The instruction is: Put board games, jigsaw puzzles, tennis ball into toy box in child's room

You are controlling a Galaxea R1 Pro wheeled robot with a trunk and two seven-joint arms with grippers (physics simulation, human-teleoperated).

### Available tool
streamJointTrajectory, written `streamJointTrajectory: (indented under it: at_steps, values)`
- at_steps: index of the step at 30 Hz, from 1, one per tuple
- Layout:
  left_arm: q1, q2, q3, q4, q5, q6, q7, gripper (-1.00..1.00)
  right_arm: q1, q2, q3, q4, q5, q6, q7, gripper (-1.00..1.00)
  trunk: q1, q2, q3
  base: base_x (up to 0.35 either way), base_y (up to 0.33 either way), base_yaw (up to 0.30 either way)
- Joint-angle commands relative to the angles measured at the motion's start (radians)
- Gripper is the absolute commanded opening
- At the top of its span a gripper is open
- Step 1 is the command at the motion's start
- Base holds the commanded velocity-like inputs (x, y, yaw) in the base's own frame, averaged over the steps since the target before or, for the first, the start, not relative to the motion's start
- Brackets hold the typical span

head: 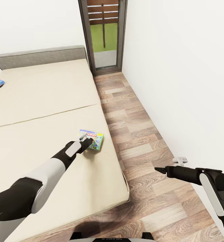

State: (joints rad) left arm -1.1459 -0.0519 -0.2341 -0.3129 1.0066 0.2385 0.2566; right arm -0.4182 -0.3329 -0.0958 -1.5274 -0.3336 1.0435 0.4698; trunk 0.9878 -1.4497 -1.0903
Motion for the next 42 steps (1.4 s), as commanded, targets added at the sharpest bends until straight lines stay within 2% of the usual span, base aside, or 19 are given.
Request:
streamJointTrajectory:
  at_steps: [1, 18, 31, 42]
  values:
    - [0.000, 0.002, -0.008, -0.002, 0.004, 0.000, 0.005, 1.00, -0.001, 0.000, -0.001, -0.001, 0.008, 0.004, 0.010, 1.00, 0.037, 0.000, -0.001, 0.000, 0.000, 0.000]
    - [-0.002, 0.005, -0.010, -0.002, 0.000, 0.001, 0.006, 1.00, -0.001, 0.000, -0.001, -0.002, 0.008, 0.004, 0.010, 1.00, 0.037, 0.000, -0.001, 0.000, 0.000, -0.008]
    - [-0.003, 0.006, -0.009, -0.002, 0.000, 0.000, 0.007, 1.00, 0.000, 0.000, -0.001, -0.003, 0.008, 0.004, 0.010, 1.00, 0.037, 0.000, -0.001, 0.000, 0.000, -0.174]
    - [0.010, 0.007, -0.007, -0.003, 0.001, -0.001, 0.007, 1.00, 0.001, 0.000, -0.001, -0.003, 0.008, 0.004, 0.010, 1.00, 0.037, 0.000, -0.001, 0.000, 0.000, -0.054]
